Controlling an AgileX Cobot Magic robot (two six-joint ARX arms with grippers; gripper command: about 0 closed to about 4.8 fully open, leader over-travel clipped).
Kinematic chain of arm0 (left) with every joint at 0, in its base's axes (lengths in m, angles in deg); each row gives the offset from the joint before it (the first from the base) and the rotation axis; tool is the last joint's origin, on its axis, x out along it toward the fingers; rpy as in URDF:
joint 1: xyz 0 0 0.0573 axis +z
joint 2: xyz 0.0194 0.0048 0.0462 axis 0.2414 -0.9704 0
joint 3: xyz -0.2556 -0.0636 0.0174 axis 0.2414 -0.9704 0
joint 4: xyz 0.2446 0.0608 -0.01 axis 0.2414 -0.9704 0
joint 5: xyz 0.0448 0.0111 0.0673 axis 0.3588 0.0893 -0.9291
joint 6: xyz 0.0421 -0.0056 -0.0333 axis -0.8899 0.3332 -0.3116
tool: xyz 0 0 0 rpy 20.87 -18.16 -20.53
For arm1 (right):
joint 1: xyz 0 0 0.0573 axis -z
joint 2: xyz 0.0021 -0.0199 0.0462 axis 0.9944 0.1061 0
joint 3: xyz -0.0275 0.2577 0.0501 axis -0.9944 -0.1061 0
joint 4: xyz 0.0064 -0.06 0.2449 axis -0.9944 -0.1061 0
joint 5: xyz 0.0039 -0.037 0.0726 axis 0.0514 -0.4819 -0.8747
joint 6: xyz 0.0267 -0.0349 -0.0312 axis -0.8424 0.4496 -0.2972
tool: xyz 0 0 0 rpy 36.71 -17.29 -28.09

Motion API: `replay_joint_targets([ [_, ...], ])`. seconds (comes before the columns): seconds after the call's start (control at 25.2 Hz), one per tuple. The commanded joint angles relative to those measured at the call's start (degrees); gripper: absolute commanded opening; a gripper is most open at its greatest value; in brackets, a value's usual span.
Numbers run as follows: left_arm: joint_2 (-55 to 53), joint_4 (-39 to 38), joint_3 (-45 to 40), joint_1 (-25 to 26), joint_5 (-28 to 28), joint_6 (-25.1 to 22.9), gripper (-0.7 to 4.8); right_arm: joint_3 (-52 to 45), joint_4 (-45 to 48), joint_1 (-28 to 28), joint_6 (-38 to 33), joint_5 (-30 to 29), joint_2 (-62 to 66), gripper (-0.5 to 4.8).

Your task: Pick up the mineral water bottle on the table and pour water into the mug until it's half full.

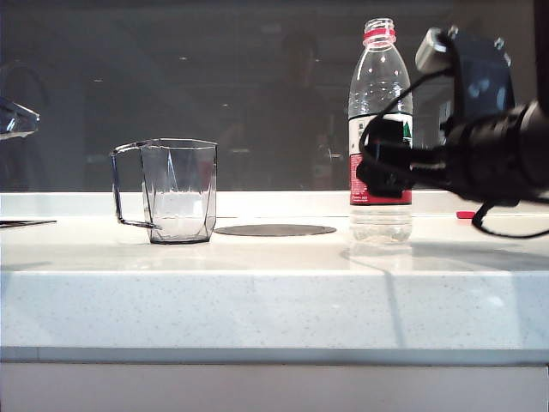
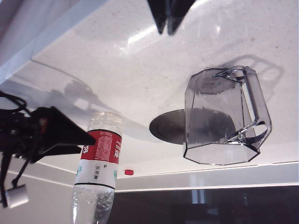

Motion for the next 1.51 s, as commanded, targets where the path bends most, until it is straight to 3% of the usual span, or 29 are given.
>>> replay_joint_targets([
  [0.04,-0.02,0.66,0.15,-0.02,0.26,-0.11,-0.04,2.73,3.19,0.50,-0.85,0.20,3.04,4.79],
  [0.36,-0.02,0.68,0.15,-0.02,0.24,-0.11,-0.04,10.05,1.97,2.47,-0.70,0.02,7.98,4.79],
  [0.83,-0.02,0.68,0.15,-0.02,0.24,-0.11,-0.04,13.62,1.31,3.30,-0.74,-1.95,9.44,4.79],
  [0.91,-0.02,0.68,0.15,-0.02,0.24,-0.11,-0.04,13.62,1.29,3.30,-0.72,-1.97,9.44,4.40],
  [1.03,-0.02,0.68,0.15,-0.02,0.24,-0.11,-0.04,13.60,1.29,3.30,-0.72,-1.95,9.44,3.28],
  [1.35,-0.02,0.68,0.15,-0.02,0.26,-0.11,-0.04,13.60,1.38,3.30,-0.72,-1.97,9.42,3.17],
  [1.51,-0.02,0.68,0.15,0.00,0.26,-0.11,-0.04,13.60,1.31,3.30,-0.70,-1.97,9.42,2.42],
])
